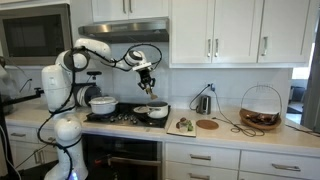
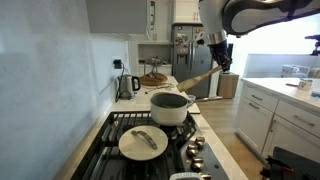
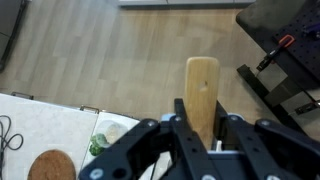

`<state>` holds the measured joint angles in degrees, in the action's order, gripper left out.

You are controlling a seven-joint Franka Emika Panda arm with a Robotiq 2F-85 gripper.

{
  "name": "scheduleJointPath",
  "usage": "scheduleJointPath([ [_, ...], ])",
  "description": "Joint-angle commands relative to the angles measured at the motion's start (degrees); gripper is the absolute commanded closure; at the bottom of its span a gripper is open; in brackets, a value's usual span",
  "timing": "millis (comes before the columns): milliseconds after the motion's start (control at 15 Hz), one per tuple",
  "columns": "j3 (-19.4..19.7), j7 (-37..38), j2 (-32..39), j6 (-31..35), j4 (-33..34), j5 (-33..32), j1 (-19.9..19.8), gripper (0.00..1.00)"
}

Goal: Pick up the wooden spatula from the chopping board and use it to stir the contents in the pot, place the spatula back on the chopping board

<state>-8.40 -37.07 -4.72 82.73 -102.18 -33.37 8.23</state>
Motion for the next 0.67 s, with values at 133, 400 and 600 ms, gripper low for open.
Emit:
scheduleJointPath([
  [133, -0.8, -2.0, 6.2, -1.9, 6.3, -1.4, 1.0, 0.93],
  [400, -1.1, -2.7, 10.0, -2.7, 9.3, -2.3, 1.5, 0.93],
  [600, -1.5, -2.8, 12.4, -4.7, 11.8, -4.6, 2.1, 0.93],
])
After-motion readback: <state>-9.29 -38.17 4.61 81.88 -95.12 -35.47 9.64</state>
